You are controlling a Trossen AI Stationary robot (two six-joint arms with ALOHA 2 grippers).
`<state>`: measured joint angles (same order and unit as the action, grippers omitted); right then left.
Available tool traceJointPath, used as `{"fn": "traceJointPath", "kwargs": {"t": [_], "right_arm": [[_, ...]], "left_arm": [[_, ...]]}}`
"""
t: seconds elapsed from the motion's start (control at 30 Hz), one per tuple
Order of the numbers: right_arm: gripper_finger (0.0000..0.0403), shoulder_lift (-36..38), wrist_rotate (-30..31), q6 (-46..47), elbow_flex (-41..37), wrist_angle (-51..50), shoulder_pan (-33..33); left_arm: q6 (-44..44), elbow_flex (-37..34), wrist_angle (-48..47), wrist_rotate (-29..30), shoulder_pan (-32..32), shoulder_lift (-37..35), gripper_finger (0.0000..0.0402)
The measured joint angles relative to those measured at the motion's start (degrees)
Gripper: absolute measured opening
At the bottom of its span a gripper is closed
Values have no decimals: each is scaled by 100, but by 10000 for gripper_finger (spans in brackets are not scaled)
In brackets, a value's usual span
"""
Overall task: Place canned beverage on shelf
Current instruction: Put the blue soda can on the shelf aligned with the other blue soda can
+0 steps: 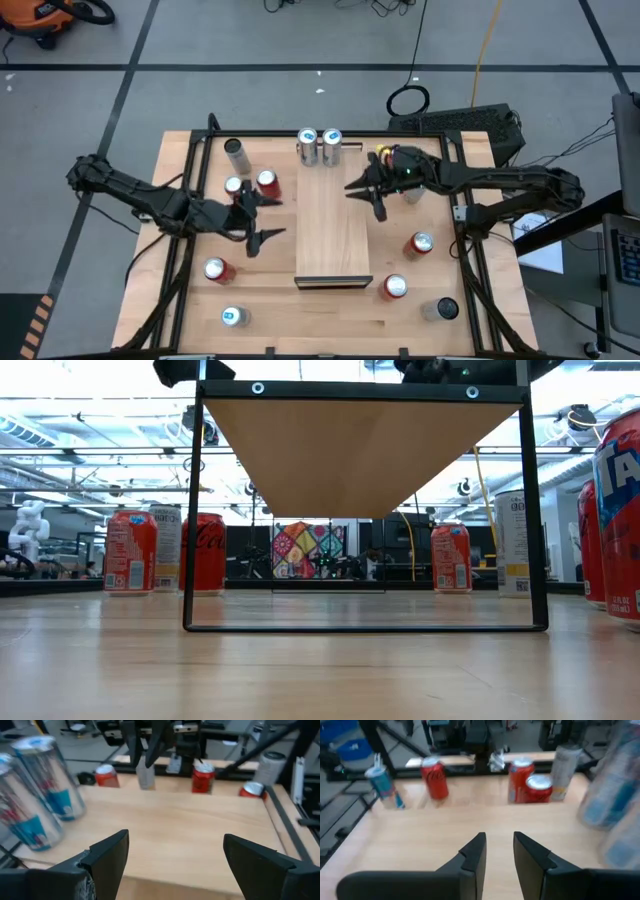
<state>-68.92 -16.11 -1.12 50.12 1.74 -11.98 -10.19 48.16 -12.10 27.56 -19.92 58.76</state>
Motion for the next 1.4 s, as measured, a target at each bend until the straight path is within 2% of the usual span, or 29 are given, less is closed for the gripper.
{"fn": "traceJointPath", "kwargs": {"t": [0.23,0.37,0.57,0.67,0.87,1.0,1.2,1.4], "right_arm": [[75,117,365,165,-1,-117,801],[75,179,837,124,1,-111,1223],[75,235,1235,47,1,-68,1709],[75,231,1341,44,1,-18,1893],[75,231,1343,-1,1,-22,2223],[75,231,1338,-53,1,-24,2384],[75,231,1338,15,1,-9,2604],[75,231,1334,55,1,22,2802]], "left_arm": [[-734,0,-852,32,-534,0,322],[-740,0,-884,-209,-992,0,322],[-1064,237,-1528,-217,-1520,12,322],[-1130,408,-1560,-204,-1795,105,320],[-973,980,-1963,-184,-2442,826,289],[-1576,1560,-2602,-212,-2674,1483,271],[-2528,2467,-3653,-385,-2995,2309,267],[-3263,3073,-4118,-815,-3135,2668,267]]}}
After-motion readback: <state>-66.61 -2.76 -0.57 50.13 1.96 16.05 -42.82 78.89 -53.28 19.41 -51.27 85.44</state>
